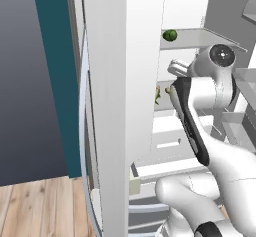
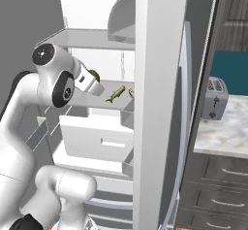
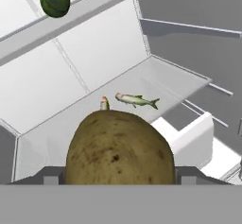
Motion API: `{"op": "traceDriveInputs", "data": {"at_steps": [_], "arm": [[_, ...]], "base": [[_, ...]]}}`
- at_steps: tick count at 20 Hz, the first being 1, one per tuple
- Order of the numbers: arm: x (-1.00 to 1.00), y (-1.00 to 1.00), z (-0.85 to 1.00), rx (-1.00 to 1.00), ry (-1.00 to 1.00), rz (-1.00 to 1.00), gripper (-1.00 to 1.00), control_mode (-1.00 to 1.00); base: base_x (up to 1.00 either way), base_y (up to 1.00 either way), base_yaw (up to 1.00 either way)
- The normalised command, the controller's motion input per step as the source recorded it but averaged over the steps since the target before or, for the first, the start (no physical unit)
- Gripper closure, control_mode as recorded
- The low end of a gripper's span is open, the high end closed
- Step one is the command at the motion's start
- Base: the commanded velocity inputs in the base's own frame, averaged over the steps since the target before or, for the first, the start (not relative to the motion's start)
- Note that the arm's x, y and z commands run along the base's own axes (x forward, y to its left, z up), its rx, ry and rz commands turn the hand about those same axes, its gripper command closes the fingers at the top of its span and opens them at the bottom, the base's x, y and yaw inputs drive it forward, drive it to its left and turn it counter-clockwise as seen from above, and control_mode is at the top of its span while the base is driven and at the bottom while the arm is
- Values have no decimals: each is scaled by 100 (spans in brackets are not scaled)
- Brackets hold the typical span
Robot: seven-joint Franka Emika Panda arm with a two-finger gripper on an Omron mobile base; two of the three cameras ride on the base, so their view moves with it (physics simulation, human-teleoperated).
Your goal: Gather the potato and avocado from the fridge and place them on a tray on the dining counter. Then gather the fishs from the fridge and place them on the other tray.
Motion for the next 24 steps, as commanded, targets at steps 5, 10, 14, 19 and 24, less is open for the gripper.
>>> {"op": "traceDriveInputs", "data": {"at_steps": [5, 10, 14, 19, 24], "arm": [[-31, 36, -44, -7, 3, 17, 100, -100], [-54, 17, -34, -3, 4, 11, 100, -100], [-48, 0, -34, -1, 11, 4, 100, -100], [-41, 0, -29, 0, 11, 0, 100, -100], [-29, 0, -26, -1, 13, 0, 100, -100]], "base": [[0, 0, 0], [0, 0, 0], [0, 0, 0], [0, 0, 0], [0, 0, 0]]}}
